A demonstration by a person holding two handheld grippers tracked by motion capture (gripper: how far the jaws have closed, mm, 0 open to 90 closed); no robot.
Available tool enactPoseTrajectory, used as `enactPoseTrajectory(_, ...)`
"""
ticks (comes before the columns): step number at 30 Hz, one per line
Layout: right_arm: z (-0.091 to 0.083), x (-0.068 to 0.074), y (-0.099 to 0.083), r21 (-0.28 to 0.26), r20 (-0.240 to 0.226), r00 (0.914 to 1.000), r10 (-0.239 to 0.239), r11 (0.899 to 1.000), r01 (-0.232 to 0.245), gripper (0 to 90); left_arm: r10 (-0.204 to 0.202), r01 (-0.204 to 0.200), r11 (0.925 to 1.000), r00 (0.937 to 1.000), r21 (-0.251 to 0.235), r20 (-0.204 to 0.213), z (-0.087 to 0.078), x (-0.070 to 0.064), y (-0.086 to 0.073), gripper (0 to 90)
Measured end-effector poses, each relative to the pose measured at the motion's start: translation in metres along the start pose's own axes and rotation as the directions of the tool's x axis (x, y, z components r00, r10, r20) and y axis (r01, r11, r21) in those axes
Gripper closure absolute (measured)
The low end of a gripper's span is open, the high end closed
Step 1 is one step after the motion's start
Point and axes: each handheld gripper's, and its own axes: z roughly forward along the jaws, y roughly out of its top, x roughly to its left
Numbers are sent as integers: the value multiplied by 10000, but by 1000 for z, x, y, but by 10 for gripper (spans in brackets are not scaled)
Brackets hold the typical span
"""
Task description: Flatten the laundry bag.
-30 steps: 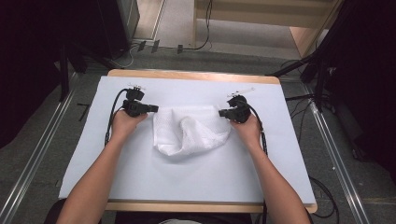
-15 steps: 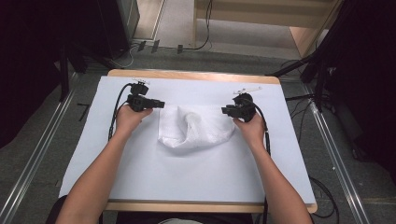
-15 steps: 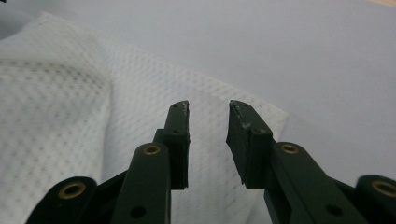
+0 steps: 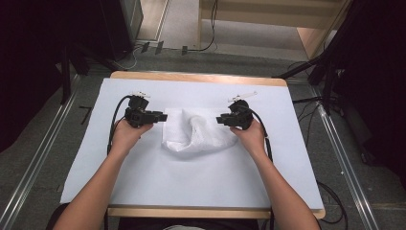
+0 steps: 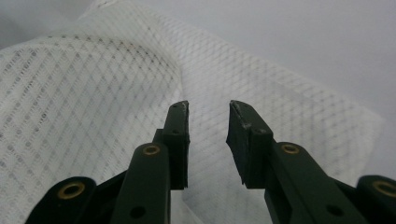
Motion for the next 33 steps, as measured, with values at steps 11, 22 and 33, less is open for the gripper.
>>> enactPoseTrajectory(11, 24, 13, 3, 491, -481, 9980, -400, 9979, 424, 612, 99, -108, 9981, 9998, 609, 157, 10, -8, -18, 900)
enactPoseTrajectory(22, 37, 20, 0, 1012, -559, 9963, -660, 9923, 714, 748, 265, -276, 9909, 9996, 1314, 100, 36, -10, -27, 900)
enactPoseTrajectory(33, 26, 33, 4, 834, -759, 9924, -970, 9912, 1032, 900, 108, -136, 9916, 9997, 1284, 223, 40, -4, -32, 900)
